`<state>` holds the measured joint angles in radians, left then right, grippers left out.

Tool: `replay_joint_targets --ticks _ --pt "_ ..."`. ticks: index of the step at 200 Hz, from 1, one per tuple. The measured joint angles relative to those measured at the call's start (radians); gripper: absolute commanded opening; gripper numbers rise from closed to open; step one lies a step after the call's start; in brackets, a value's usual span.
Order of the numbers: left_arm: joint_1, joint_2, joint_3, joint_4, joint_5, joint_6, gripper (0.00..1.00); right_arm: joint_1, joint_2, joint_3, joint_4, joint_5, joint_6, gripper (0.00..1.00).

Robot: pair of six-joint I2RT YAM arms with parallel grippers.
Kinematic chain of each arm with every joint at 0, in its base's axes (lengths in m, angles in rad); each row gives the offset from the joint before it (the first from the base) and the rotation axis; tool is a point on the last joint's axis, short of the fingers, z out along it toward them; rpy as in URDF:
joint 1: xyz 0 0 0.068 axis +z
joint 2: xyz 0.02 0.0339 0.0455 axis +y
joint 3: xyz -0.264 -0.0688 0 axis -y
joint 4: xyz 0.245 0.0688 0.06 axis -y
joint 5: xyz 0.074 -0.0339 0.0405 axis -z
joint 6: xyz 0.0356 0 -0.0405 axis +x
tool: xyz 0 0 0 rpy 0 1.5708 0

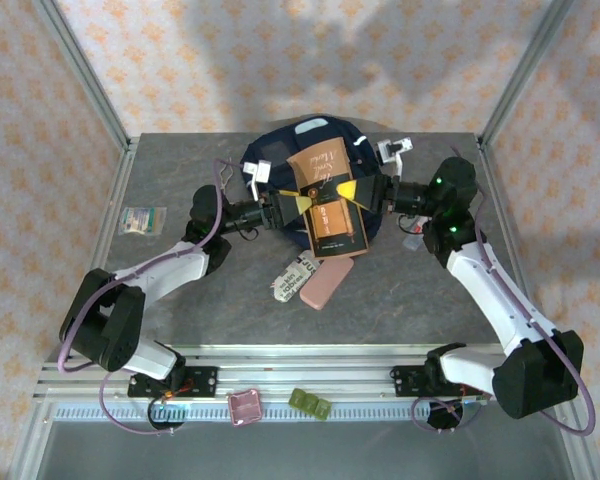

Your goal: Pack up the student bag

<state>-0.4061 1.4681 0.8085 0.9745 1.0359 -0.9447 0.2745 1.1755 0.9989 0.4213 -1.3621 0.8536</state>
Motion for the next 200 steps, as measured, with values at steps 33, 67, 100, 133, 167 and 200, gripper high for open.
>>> replay_joint_targets --ticks 33,67,100,133,167,200 --pt "0.000 0.055 -0.024 0.254 0.003 -0.145 0.82 0.000 0.000 0.000 0.035 0.000 0.019 0.00" --pt "0.000 0.116 -0.032 0.480 0.009 -0.314 0.70 0.000 0.004 0.000 0.051 0.000 0.027 0.00" --pt "0.000 0.149 -0.032 0.558 0.033 -0.463 0.48 -0.009 0.008 0.000 0.019 0.000 -0.004 0.00" --pt "0.032 0.155 -0.038 0.571 0.054 -0.539 0.36 -0.049 0.057 0.040 -0.176 0.008 -0.160 0.00" --pt "0.060 0.155 -0.044 0.571 0.067 -0.570 0.40 -0.048 0.104 0.094 -0.390 0.016 -0.326 0.00" --pt "0.060 0.155 -0.044 0.571 0.089 -0.581 0.41 -0.045 0.113 0.122 -0.524 0.027 -0.441 0.00"
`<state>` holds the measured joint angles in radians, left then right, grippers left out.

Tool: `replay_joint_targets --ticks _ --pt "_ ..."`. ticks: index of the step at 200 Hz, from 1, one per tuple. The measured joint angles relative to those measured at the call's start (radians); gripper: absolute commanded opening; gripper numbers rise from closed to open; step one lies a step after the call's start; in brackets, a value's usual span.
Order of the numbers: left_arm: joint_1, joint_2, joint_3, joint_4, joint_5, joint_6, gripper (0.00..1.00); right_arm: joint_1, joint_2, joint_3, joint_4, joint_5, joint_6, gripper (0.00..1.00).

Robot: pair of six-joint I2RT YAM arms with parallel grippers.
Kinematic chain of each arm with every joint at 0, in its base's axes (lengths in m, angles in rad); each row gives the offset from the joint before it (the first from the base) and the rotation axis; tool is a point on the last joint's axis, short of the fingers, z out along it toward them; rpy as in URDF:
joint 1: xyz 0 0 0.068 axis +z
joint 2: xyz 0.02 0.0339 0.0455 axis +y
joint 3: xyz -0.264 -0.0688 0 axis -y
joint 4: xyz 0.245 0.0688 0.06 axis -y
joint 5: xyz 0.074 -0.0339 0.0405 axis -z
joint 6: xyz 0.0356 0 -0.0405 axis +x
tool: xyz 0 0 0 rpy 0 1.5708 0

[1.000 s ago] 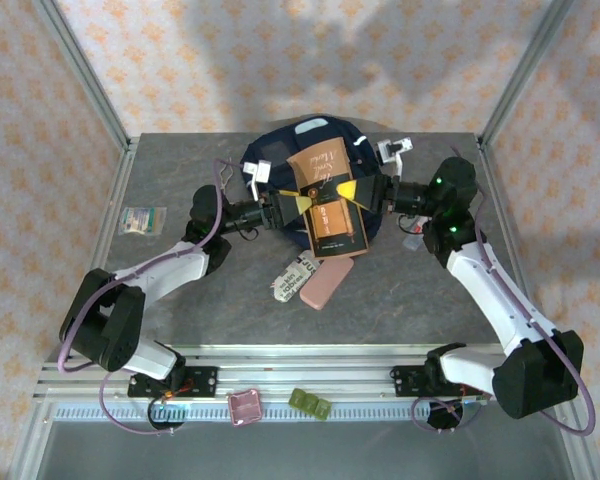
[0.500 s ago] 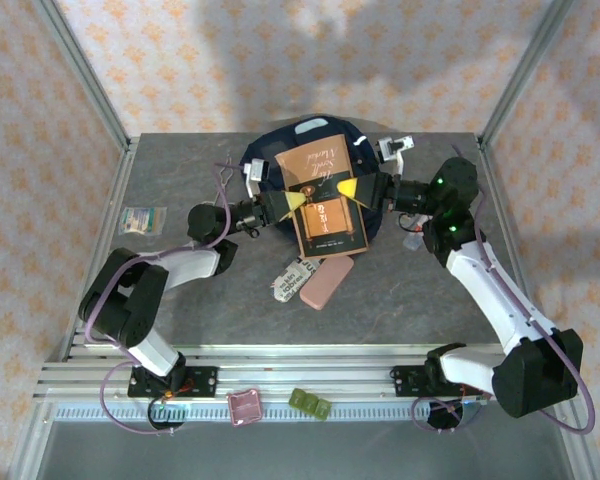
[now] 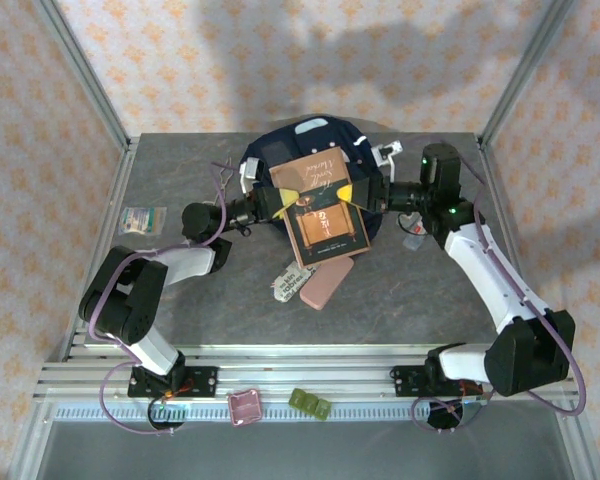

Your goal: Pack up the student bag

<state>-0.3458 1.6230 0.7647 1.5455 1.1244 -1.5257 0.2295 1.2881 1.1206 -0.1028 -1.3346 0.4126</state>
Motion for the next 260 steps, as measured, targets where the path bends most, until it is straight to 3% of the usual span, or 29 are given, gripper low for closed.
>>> replay_joint_targets --ticks 16,35,52,82,104,130,154,167,184,195,210,232,260 --pt "0.002 0.000 0.000 0.000 0.012 0.006 0.28 0.001 0.001 0.002 -0.026 0.003 -0.029 0.00" --pt "0.011 0.000 0.000 -0.006 0.029 0.012 0.00 0.005 0.005 0.005 -0.043 0.002 -0.049 0.00" --pt "0.019 0.000 0.001 -0.006 0.046 0.024 0.00 0.005 0.013 0.012 -0.048 0.002 -0.059 0.04" --pt "0.020 -0.002 0.001 -0.042 0.031 0.065 0.00 0.010 0.021 0.021 -0.050 0.030 -0.048 0.43" --pt "0.019 -0.042 -0.001 -0.192 -0.049 0.168 0.00 0.002 0.014 0.021 -0.040 0.140 -0.021 0.56" --pt "0.020 -0.143 -0.002 -0.433 -0.245 0.333 0.00 -0.034 -0.046 -0.053 0.052 0.274 0.074 0.66" --pt "0.021 -0.204 -0.002 -0.531 -0.418 0.410 0.00 -0.022 -0.129 -0.192 0.188 0.351 0.187 0.68" --pt "0.021 -0.214 -0.006 -0.539 -0.503 0.421 0.00 0.008 -0.154 -0.252 0.248 0.385 0.231 0.70" --pt "0.011 -0.229 -0.041 -0.532 -0.626 0.425 0.00 0.062 -0.183 -0.350 0.385 0.436 0.309 0.82" --pt "-0.005 -0.242 -0.068 -0.529 -0.707 0.431 0.00 0.102 -0.212 -0.437 0.498 0.480 0.379 0.83" --pt "-0.042 -0.246 -0.088 -0.520 -0.801 0.443 0.00 0.161 -0.249 -0.568 0.670 0.555 0.462 0.92" --pt "-0.096 -0.246 -0.105 -0.463 -0.893 0.443 0.00 0.223 -0.268 -0.681 0.840 0.660 0.539 0.92" --pt "-0.154 -0.246 -0.121 -0.377 -0.988 0.444 0.00 0.293 -0.244 -0.683 0.986 0.741 0.581 0.92"
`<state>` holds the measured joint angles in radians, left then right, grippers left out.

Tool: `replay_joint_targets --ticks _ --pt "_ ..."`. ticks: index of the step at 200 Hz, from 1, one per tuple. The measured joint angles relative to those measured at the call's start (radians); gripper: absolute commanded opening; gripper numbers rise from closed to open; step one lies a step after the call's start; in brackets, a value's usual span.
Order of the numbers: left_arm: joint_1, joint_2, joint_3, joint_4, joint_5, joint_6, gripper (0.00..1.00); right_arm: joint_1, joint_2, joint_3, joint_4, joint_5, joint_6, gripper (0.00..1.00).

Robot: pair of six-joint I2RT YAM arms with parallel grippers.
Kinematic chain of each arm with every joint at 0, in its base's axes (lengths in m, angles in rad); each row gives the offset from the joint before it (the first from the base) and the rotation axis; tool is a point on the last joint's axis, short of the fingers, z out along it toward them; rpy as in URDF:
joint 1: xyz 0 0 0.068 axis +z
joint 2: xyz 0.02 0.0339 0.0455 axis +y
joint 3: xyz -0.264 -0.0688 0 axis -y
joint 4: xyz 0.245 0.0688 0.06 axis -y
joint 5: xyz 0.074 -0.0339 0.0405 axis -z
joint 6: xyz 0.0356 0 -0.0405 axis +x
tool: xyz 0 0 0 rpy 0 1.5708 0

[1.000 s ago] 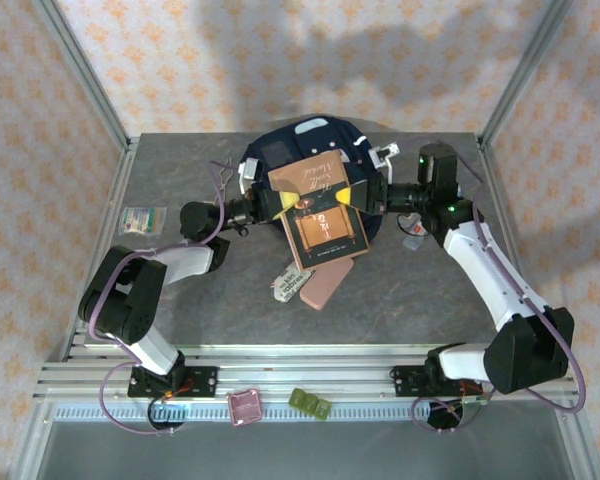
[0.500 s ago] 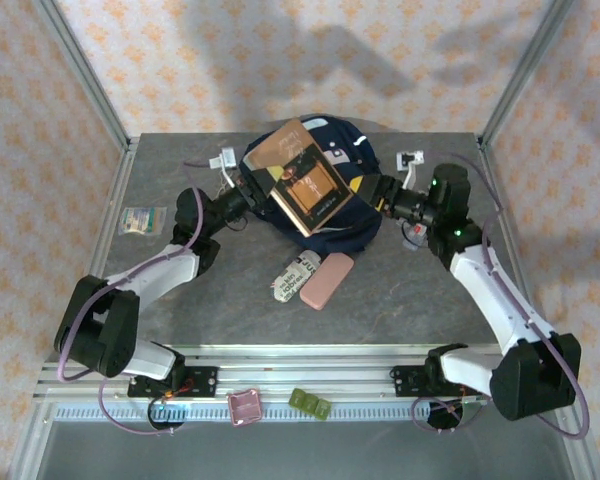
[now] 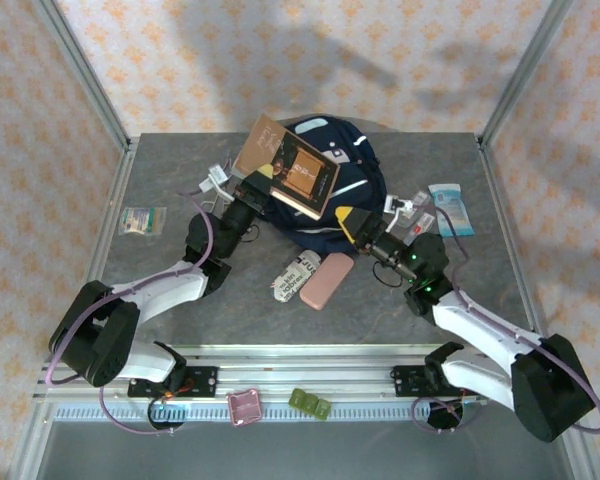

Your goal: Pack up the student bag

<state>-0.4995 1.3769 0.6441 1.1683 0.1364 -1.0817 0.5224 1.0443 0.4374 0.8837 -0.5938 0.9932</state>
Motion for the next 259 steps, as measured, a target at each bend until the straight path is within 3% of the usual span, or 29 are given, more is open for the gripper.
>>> replay_joint_targets --ticks 68,142,168,212,218,226,237,248,254,259 --pt "-0.090 0.031 0.008 0.108 -0.169 0.034 0.00 0.256 0.201 0.004 0.319 0.257 0.028 0.92" --pt "-0.151 0.038 0.012 0.133 -0.229 0.060 0.00 0.275 0.363 0.126 0.445 0.441 0.062 0.85" --pt "-0.176 0.059 0.012 0.158 -0.236 0.062 0.00 0.275 0.409 0.173 0.460 0.475 0.098 0.71" --pt "-0.195 0.077 0.011 0.174 -0.261 0.091 0.00 0.265 0.466 0.198 0.463 0.488 0.157 0.06" --pt "-0.195 0.077 0.010 0.174 -0.260 0.096 0.06 0.261 0.468 0.199 0.463 0.481 0.161 0.00" --pt "-0.195 0.077 0.010 0.172 -0.259 0.103 0.17 0.255 0.469 0.199 0.463 0.471 0.169 0.00" --pt "-0.194 0.075 0.009 0.167 -0.256 0.118 0.41 0.246 0.469 0.199 0.463 0.454 0.179 0.00" --pt "-0.194 0.067 0.000 0.167 -0.244 0.122 0.54 0.230 0.468 0.199 0.455 0.437 0.182 0.00" --pt "-0.195 0.055 -0.009 0.164 -0.240 0.124 0.57 0.215 0.465 0.199 0.446 0.426 0.182 0.00" --pt "-0.194 0.043 -0.021 0.160 -0.236 0.132 0.50 0.201 0.461 0.199 0.433 0.418 0.182 0.00"
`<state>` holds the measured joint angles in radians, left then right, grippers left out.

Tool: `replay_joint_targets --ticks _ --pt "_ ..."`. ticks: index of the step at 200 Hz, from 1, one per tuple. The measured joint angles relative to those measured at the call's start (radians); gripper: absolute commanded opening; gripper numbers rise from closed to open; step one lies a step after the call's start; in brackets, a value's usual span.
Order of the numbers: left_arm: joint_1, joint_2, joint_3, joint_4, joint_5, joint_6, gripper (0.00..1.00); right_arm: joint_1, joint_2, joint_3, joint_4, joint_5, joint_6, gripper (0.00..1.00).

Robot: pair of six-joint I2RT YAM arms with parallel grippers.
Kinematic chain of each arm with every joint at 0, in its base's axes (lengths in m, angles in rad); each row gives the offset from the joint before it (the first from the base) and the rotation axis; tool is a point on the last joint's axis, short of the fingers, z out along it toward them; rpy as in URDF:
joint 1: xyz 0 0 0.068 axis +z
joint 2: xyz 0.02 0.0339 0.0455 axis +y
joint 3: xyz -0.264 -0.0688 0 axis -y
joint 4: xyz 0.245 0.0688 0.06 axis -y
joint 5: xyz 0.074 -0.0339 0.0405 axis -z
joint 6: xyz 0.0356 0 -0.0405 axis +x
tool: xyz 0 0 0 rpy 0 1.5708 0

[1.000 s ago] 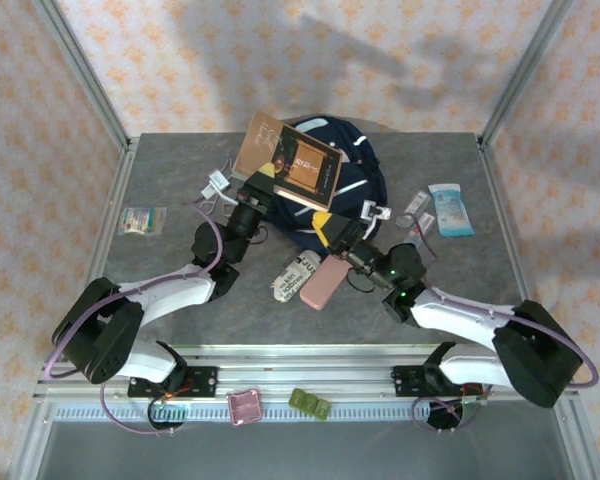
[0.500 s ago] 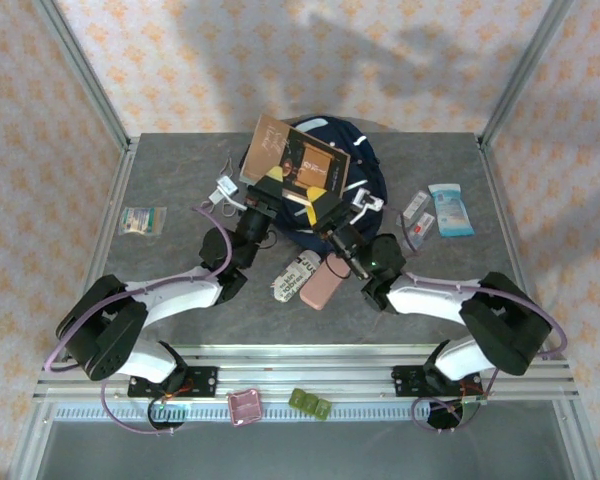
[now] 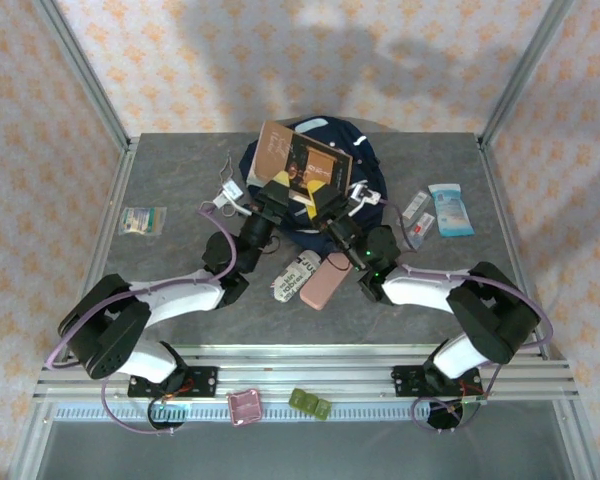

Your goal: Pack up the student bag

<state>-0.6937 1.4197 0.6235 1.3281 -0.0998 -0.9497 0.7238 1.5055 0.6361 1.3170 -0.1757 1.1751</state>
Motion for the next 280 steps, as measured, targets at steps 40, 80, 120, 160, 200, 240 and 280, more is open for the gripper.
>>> replay_joint_targets --ticks 40,80,120,160,200,240,280 --pt "0.024 -0.103 -0.069 -0.064 0.033 0.054 0.38 -0.080 -0.121 -0.017 -0.174 -0.033 -0.054 0.00" --pt "0.069 -0.124 -0.054 -0.130 0.073 0.088 0.55 -0.093 -0.169 -0.017 -0.257 -0.064 -0.142 0.00" --pt "0.212 -0.237 -0.072 -0.285 0.129 0.074 0.78 -0.123 -0.212 -0.017 -0.355 -0.136 -0.243 0.00" --pt "0.404 -0.330 0.007 -0.528 0.307 0.089 0.97 -0.190 -0.321 -0.017 -0.416 -0.261 -0.346 0.00" --pt "0.472 -0.163 0.115 -0.587 0.675 0.034 0.95 -0.224 -0.403 -0.019 -0.438 -0.387 -0.409 0.00" --pt "0.471 -0.062 0.115 -0.508 0.932 -0.085 0.93 -0.227 -0.431 -0.028 -0.454 -0.487 -0.429 0.00" --pt "0.473 -0.062 0.116 -0.356 1.046 -0.194 0.94 -0.230 -0.432 -0.028 -0.458 -0.556 -0.429 0.00"
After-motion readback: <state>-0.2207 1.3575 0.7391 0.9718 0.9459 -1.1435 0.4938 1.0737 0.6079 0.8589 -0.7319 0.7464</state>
